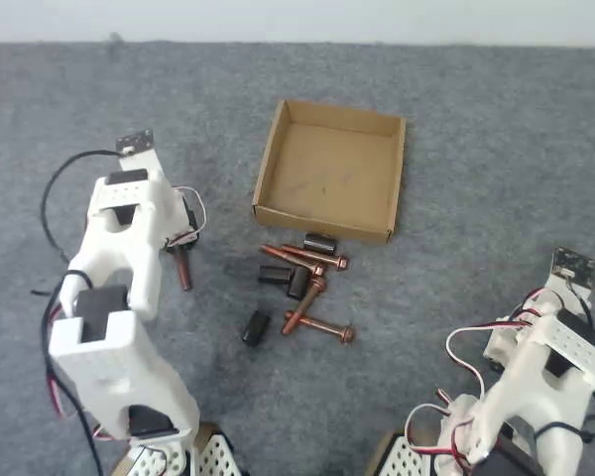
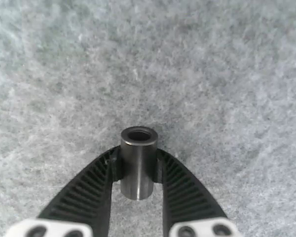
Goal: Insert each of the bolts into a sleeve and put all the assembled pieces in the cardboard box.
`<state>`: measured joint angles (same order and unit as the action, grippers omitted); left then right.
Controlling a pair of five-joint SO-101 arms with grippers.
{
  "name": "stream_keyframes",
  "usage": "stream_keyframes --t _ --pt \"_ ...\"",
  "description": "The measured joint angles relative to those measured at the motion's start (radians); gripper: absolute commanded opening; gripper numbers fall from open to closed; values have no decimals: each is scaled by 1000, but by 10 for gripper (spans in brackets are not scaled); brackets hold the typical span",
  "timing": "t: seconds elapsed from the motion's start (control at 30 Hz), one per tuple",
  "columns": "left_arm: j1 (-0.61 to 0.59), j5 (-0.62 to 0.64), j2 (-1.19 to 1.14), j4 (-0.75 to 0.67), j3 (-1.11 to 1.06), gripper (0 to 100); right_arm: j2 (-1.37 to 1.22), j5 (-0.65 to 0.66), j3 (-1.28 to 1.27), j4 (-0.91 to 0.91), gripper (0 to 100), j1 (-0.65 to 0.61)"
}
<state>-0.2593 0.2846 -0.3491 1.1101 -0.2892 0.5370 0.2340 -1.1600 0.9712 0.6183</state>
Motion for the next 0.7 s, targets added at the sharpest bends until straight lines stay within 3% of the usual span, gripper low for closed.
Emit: stream_keyframes --t 0.1,0.7 --pt "3 0 -8 2 14 8 0 0 0 0 6 0" --pt "5 -38 -9 29 23 9 0 0 0 0 6 0"
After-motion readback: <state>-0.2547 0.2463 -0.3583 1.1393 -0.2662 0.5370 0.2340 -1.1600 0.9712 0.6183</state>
